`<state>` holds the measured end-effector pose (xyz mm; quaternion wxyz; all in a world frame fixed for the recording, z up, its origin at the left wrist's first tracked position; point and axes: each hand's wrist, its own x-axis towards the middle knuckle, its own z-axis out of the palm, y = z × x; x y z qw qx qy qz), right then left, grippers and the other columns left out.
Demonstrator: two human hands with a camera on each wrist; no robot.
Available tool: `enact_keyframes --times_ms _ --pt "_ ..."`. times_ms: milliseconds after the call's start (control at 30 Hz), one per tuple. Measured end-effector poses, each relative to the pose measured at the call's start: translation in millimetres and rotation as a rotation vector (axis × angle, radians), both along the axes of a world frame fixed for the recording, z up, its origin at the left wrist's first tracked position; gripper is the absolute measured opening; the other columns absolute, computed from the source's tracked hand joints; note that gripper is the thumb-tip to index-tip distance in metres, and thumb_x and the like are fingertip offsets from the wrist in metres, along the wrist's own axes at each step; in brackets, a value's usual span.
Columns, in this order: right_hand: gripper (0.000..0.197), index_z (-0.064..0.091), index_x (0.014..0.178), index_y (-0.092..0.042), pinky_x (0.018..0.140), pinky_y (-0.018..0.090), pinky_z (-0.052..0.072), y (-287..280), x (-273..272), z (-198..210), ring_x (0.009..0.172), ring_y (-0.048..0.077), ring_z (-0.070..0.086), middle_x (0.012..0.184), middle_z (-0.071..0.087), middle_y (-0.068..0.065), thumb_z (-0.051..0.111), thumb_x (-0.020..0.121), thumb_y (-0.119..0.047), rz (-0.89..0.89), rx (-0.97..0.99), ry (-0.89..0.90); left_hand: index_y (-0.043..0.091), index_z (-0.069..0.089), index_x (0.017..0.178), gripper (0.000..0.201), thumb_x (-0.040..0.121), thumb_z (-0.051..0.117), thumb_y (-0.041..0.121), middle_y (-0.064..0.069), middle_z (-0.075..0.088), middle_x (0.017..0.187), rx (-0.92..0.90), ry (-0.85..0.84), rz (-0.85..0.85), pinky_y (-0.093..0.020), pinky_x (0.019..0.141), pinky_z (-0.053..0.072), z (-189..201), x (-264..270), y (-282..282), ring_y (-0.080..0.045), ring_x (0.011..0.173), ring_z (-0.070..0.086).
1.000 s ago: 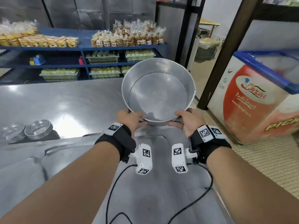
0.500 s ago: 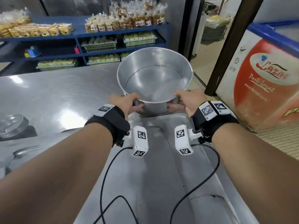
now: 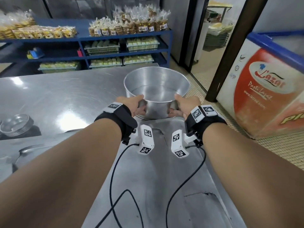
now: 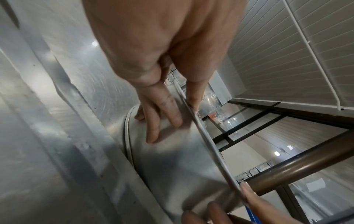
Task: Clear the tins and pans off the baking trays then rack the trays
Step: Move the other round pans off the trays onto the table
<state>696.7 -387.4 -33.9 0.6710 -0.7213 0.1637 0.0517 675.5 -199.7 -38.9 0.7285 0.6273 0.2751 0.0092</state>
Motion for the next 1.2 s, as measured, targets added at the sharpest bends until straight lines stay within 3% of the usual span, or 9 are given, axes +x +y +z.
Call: enact_keyframes --times_ms 100,267,467,633,767,867,1000,1100,1200 --pt "0.033 0.059 0.111 0.002 0.075 0.049 0.061 6 -21 16 0.086 0.032 0.07 0.105 0.065 0.021 0.069 0.09 -0.021 0.093 -0.015 0.048 -0.001 0.059 0.117 0.039 0.089 0.076 0.02 -0.016 0.068 0.103 0.127 0.027 -0.108 -0.044 0.084 0.063 5 -17 1 -0.031 0.094 0.072" --pt "0.017 0.058 0.079 -0.009 0.074 0.047 0.06 2 -69 54 0.068 0.022 0.065 0.074 0.058 0.009 0.073 0.084 -0.015 0.191 -0.209 0.124 0.0 0.066 0.107 0.032 0.084 0.076 0.019 -0.014 0.058 0.084 0.325 0.19 -0.393 -0.034 0.065 0.053 45 -68 -2 -0.026 0.058 0.051" --pt "0.022 0.059 0.065 -0.015 0.068 0.035 0.056 -3 -150 126 0.07 0.027 0.064 0.071 0.065 0.007 0.075 0.074 -0.028 0.313 -0.739 0.048 0.003 0.066 0.116 0.037 0.093 0.069 0.031 -0.011 0.07 0.103 0.635 0.179 -0.648 -0.033 0.071 0.055 114 -150 -20 -0.027 0.078 0.062" --pt "0.028 0.052 0.069 -0.015 0.077 0.038 0.057 -15 -246 179 0.084 0.028 0.068 0.079 0.065 0.007 0.071 0.082 -0.032 0.36 -1.003 0.036 0.002 0.068 0.116 0.041 0.093 0.068 0.035 -0.011 0.073 0.111 0.814 0.124 -0.826 -0.043 0.085 0.06 161 -237 -34 -0.031 0.097 0.073" --pt "0.037 0.052 0.074 -0.014 0.079 0.037 0.058 -29 -331 200 0.086 0.027 0.068 0.083 0.065 0.004 0.078 0.075 -0.04 0.368 -1.164 0.047 0.002 0.07 0.105 0.038 0.093 0.066 0.037 -0.012 0.074 0.106 1.045 0.016 -0.954 -0.03 0.067 0.058 189 -320 -48 -0.028 0.088 0.073" --pt "0.045 0.063 0.102 -0.013 0.073 0.035 0.057 -42 -396 201 0.08 0.024 0.067 0.082 0.066 0.002 0.08 0.072 -0.041 0.361 -1.25 0.053 0.006 0.07 0.109 0.036 0.096 0.063 0.038 -0.011 0.07 0.111 1.235 -0.085 -1.079 -0.023 0.058 0.046 199 -376 -61 -0.02 0.082 0.065" --pt "0.048 0.039 0.058 -0.015 0.047 0.024 0.031 -69 -492 190 0.048 0.016 0.038 0.056 0.038 -0.001 0.08 0.078 -0.029 0.31 -1.26 0.131 0.008 0.067 0.119 0.04 0.096 0.063 0.041 -0.007 0.063 0.123 1.334 -0.178 -1.171 -0.029 0.087 0.043 192 -440 -87 -0.025 0.113 0.059" --pt "0.043 0.035 0.061 -0.019 0.046 0.024 0.028 -86 -544 174 0.052 0.018 0.038 0.062 0.037 -0.002 0.075 0.075 -0.024 0.214 -1.257 0.188 0.011 0.061 0.129 0.043 0.097 0.061 0.04 -0.007 0.06 0.132 1.358 -0.224 -1.217 -0.034 0.098 0.048 175 -475 -104 -0.027 0.12 0.057" --pt "0.023 0.053 0.081 -0.015 0.059 0.027 0.042 -103 -593 158 0.076 0.023 0.059 0.085 0.057 0.0 0.069 0.083 -0.03 0.168 -1.235 0.222 0.015 0.056 0.134 0.046 0.096 0.06 0.04 -0.007 0.061 0.133 1.333 -0.272 -1.235 -0.042 0.1 0.051 152 -515 -124 -0.029 0.119 0.06"
